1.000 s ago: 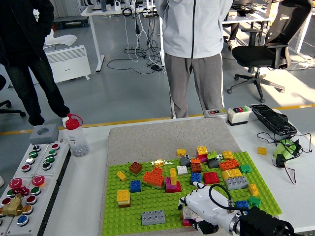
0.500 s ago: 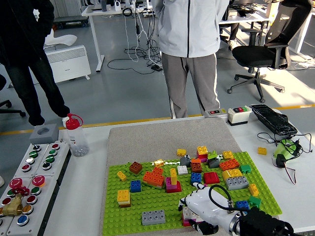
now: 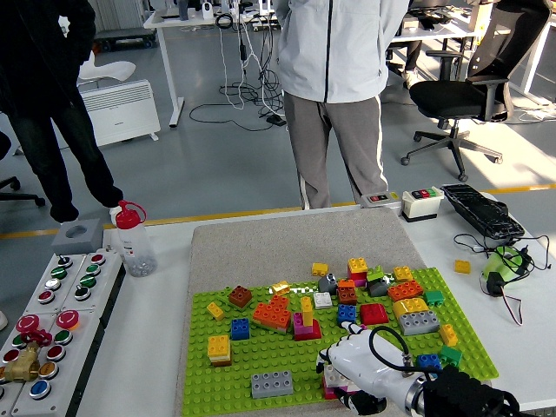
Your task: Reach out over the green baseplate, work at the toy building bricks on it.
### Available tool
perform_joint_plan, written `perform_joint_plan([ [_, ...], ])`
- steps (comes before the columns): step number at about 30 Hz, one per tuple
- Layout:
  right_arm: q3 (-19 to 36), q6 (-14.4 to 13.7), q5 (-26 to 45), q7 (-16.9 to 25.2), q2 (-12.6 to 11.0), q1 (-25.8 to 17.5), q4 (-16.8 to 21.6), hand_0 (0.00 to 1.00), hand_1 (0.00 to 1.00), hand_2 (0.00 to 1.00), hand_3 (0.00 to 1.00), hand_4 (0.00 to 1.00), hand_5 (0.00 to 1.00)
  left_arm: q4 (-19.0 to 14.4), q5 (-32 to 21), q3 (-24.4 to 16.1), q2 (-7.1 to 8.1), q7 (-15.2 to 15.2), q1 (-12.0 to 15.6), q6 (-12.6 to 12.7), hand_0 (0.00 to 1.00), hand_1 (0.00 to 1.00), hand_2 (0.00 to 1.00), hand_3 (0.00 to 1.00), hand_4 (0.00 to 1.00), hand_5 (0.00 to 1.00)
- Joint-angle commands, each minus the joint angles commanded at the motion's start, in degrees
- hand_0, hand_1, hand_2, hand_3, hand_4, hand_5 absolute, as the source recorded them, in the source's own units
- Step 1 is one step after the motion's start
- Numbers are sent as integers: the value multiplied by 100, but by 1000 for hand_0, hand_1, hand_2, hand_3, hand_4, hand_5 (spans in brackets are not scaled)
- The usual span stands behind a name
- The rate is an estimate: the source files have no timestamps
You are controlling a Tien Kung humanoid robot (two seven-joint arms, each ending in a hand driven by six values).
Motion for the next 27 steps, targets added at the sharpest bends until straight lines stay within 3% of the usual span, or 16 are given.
perform_joint_plan([
  [1, 6, 1, -6, 2, -1, -3, 2, 998, 736, 654, 705, 598, 86, 0, 4, -1, -1, 2, 2, 0, 728, 783, 813, 669, 479, 998],
  [2, 9, 1, -9, 4, -2, -5, 3, 998, 815, 786, 776, 634, 98, 0, 7, -3, -1, 3, 4, 0, 728, 783, 813, 668, 479, 998],
  [7, 12, -8, -6, 4, 0, -19, -1, 998, 815, 786, 776, 634, 98, 0, 22, -11, -4, 6, 15, 1, 728, 783, 813, 668, 479, 998],
  [8, 12, -9, -2, 1, 1, -21, -5, 998, 878, 873, 850, 684, 120, 0, 24, -12, -5, 7, 18, 1, 728, 783, 814, 671, 481, 998],
  [18, 22, 37, 57, -22, -17, -50, 12, 998, 915, 921, 878, 713, 119, 0, 33, -15, -6, 9, 32, 1, 729, 783, 814, 669, 481, 998],
  [27, 281, -4, 67, 29, -111, -143, 335, 998, 927, 943, 903, 724, 134, 0, 19, -8, -2, 5, 30, -6, 730, 784, 814, 671, 480, 998],
])
